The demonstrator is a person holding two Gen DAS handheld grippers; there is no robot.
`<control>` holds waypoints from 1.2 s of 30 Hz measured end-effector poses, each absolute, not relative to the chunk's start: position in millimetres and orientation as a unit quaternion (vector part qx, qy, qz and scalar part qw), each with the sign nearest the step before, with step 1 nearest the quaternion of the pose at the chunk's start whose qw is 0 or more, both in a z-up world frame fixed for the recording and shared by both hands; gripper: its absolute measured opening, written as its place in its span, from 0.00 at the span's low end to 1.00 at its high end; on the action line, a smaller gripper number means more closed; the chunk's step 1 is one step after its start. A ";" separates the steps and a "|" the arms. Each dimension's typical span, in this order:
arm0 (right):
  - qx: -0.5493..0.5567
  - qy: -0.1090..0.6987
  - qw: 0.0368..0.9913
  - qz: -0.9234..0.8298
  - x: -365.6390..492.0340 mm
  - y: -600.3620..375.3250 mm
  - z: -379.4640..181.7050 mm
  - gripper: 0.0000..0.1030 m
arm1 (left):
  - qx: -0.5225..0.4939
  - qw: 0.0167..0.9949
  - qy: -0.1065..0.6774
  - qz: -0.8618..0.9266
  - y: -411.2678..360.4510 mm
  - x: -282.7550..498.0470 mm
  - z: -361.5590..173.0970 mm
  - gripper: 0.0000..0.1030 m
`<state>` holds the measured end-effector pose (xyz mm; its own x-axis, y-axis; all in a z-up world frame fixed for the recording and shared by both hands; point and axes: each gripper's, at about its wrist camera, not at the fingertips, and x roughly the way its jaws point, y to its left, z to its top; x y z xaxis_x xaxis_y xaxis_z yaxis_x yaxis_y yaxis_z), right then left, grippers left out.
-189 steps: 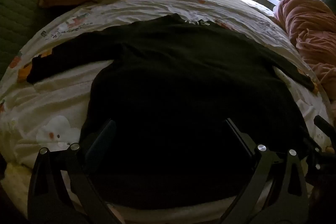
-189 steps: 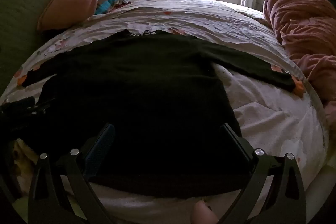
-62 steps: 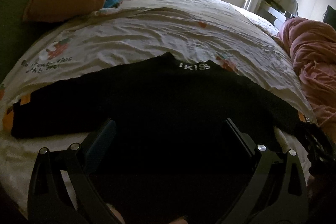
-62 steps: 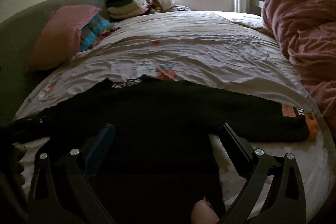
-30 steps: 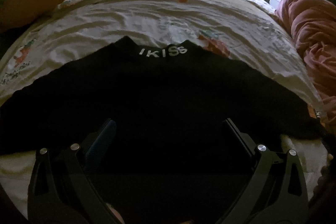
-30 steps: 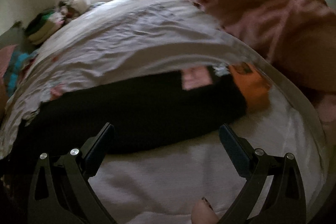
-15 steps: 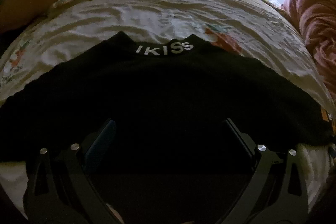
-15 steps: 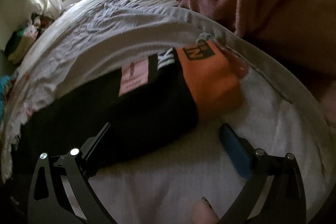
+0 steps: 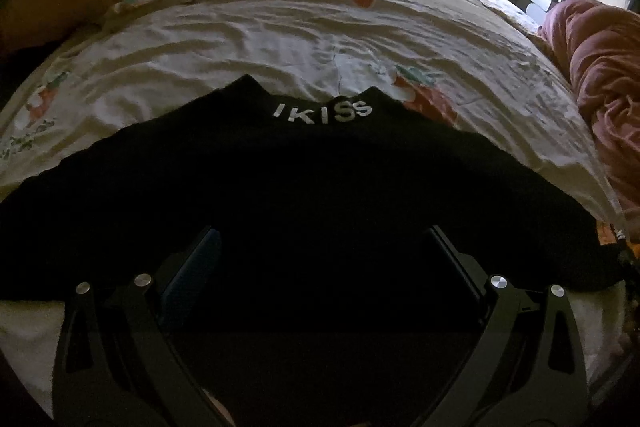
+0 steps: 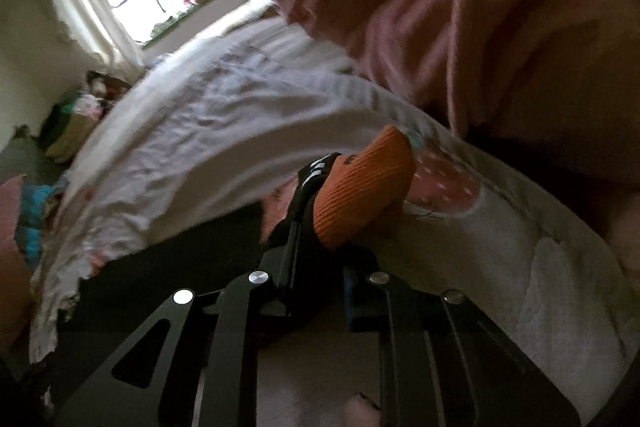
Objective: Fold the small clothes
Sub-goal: 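Grasp the orange sleeve cuff with the right gripper and lift it, then carry the sleeve across the shirt body toward the left gripper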
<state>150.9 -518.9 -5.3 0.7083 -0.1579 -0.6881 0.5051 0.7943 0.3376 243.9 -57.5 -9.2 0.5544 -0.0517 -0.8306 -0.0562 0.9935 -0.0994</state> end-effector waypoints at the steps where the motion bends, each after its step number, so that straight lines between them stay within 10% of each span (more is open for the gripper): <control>1: 0.256 0.325 0.893 -0.175 149.2 -515.3 1.4 0.14 | -0.056 0.881 0.470 0.000 -57.3 241.6 -5.7 0.91; 36: 0.104 0.254 0.961 0.032 178.2 -317.2 105.0 0.12 | -0.127 0.893 0.432 0.009 35.9 187.0 18.9 0.91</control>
<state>178.2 -317.2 105.0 0.8684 0.1151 -0.4823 -0.0087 0.9761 0.2171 187.0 35.9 18.9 0.6267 -0.0939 -0.7735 -0.1261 0.9674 -0.2196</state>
